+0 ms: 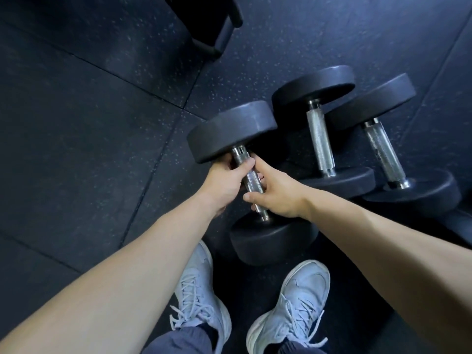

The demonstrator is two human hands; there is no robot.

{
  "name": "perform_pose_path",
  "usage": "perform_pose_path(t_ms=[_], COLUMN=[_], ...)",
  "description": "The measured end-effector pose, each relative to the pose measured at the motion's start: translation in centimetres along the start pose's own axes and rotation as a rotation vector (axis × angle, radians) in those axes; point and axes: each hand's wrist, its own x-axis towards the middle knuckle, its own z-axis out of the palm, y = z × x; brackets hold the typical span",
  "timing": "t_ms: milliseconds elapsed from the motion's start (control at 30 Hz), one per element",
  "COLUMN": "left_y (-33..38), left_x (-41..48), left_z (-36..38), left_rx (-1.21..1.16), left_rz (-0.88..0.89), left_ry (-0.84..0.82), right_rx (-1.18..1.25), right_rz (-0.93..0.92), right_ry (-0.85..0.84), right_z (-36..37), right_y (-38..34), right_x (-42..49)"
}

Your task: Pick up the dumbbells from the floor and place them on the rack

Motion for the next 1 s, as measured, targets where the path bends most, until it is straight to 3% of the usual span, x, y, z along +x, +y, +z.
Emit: perform_pose_path(t_ms=[300, 500, 700, 1000], left_y=[2.6, 9.0, 17.4, 25.7], left_x=[-4.7, -14.9, -28.0, -44.2], left_z=[0.0, 0.3, 2.2, 7.1], left_rx=[0.050, 0.175, 0.351, 0.620], left_rz=[0.028, 0.104, 0.157, 0.211], left_ry=[-0.042, -0.165, -0.333, -0.595], right_rx=[0.184, 0.352, 0.319, 0.703], right_rz=[-0.039, -0.084, -0.027, 0.014], right_ry=[0.108, 0.111, 0.127, 0.549], right_z=[1.9, 1.3, 0.2, 4.9], right_y=[-2.9, -10.1, -18.5, -27.9], right_x=[-4.9, -16.6, -31.2, -49.5])
